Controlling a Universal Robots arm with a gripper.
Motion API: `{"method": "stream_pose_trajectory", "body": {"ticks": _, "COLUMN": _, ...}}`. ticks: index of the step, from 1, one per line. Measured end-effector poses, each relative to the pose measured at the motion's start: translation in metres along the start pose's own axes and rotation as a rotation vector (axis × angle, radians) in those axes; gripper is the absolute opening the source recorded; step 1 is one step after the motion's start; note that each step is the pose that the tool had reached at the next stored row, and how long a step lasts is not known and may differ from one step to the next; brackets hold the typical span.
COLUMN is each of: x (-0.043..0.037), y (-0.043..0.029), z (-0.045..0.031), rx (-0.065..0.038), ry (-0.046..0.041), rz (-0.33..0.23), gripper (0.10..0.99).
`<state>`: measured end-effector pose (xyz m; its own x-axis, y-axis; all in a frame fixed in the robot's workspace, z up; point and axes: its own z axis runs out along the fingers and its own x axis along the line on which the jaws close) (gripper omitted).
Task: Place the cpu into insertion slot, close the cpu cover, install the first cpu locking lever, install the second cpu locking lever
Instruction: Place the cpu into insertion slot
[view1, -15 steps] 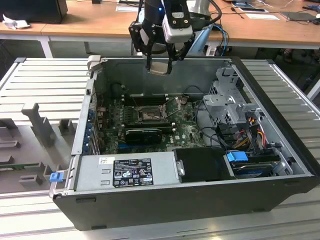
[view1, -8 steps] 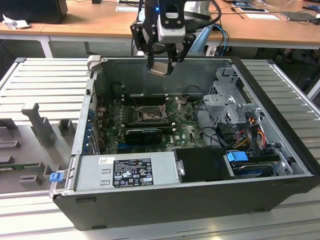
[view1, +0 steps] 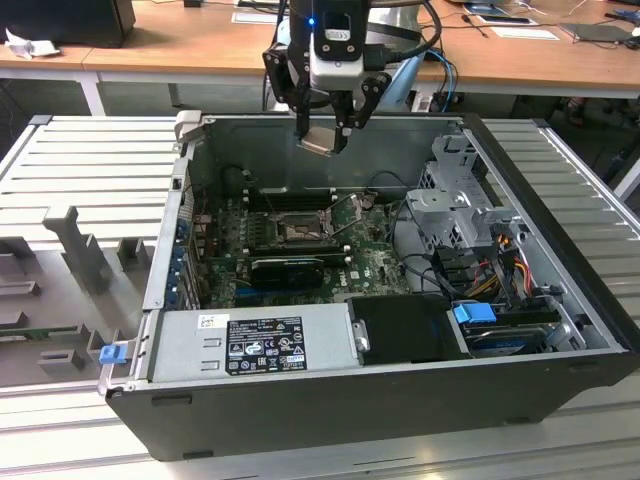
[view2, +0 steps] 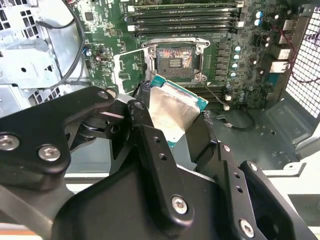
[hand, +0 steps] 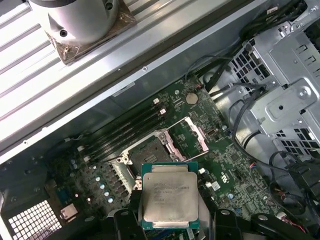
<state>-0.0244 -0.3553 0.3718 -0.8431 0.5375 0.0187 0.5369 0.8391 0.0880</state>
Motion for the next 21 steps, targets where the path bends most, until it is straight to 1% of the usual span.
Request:
{"method": "stream_pose_trajectory", "body": {"ticks": 3, "x": 0.0, "y": -0.0001, "z": 0.0007, "rx": 0.0, "ry": -0.0014, "rz": 0.015, "gripper": 0.529}}
{"method": "stream_pose_trajectory", "body": {"ticks": 4, "x": 0.0, "y": -0.0001, "z": 0.0007, "rx": 0.0, "ry": -0.0024, "rz": 0.027, "gripper": 0.529}}
{"method": "stream_pose_trajectory", "body": {"ticks": 7, "x": 0.0, "y": -0.0001, "z": 0.0007, "rx": -0.002, "ry": -0.0078, "rz": 0.087, "gripper": 0.529}}
{"method": "stream_pose_trajectory", "body": {"ticks": 12, "x": 0.0, "y": -0.0001, "z": 0.0008, "rx": -0.003, "ry": -0.0142, "rz": 0.159, "gripper": 0.529}}
{"method": "stream_pose_trajectory", "body": {"ticks": 21, "x": 0.0, "y": -0.0001, "z": 0.0008, "rx": -0.004, "ry": -0.0217, "rz": 0.245, "gripper": 0.529}}
